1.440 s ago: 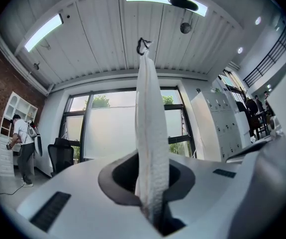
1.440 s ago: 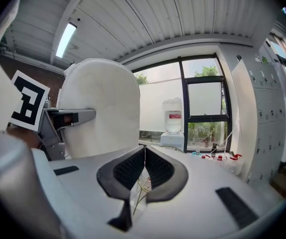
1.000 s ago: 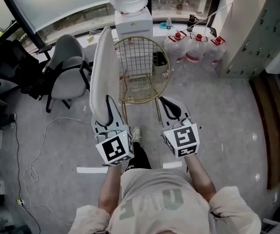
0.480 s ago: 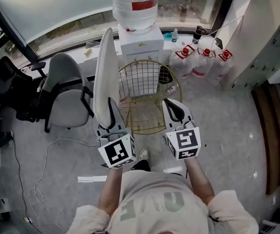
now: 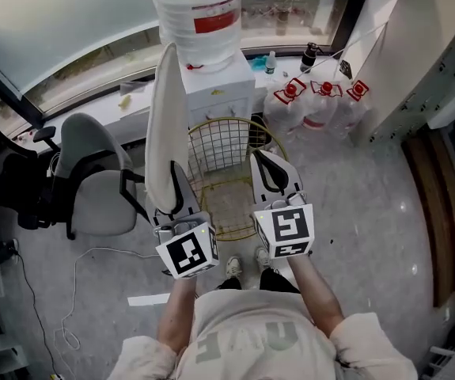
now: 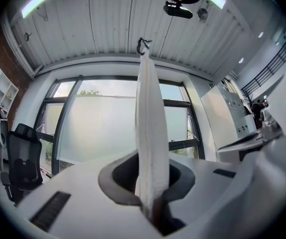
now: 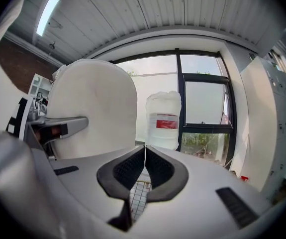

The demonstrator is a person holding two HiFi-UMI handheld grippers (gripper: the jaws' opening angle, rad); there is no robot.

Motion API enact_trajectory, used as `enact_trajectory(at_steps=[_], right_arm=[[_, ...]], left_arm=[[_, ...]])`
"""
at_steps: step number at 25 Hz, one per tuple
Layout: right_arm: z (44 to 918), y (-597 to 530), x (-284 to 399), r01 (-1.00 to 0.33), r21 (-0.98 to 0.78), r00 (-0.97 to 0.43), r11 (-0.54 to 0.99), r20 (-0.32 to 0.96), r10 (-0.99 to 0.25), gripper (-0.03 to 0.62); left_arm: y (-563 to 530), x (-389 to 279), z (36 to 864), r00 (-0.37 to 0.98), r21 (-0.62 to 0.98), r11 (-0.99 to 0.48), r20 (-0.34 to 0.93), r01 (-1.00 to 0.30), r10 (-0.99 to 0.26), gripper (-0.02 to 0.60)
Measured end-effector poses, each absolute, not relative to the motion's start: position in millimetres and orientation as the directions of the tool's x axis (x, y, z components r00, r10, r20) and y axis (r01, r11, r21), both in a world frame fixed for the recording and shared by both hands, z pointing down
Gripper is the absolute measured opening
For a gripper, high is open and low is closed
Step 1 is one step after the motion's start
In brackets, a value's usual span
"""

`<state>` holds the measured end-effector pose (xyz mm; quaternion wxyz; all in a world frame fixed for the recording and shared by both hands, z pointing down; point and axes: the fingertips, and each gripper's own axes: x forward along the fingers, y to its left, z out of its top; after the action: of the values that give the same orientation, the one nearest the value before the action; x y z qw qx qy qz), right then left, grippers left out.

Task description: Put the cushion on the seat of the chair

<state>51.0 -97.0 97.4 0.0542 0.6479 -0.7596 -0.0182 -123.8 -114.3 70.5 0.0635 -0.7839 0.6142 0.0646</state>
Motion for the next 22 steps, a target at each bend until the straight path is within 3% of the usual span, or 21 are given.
enact_trajectory(at_steps=[15,22], right_arm=[[92.4,-122.6,69.1,-0.971,0.065,-0.228,0.228,0.013,-0.974,0.018],[110.6,-126.8,64.8,-0.966,0.05,-0.251,0.254,0.052,-0.966,0.018]], left_arm=[[-117.6,-92.1,75.2,0.204,-0.051,-0.198,-0.155,-0.979,-0.967,0.051],[-121.1,-86.0,93.2,0.195,-0.027,-0.193,-0.113,-0.981,-0.974,0.051]])
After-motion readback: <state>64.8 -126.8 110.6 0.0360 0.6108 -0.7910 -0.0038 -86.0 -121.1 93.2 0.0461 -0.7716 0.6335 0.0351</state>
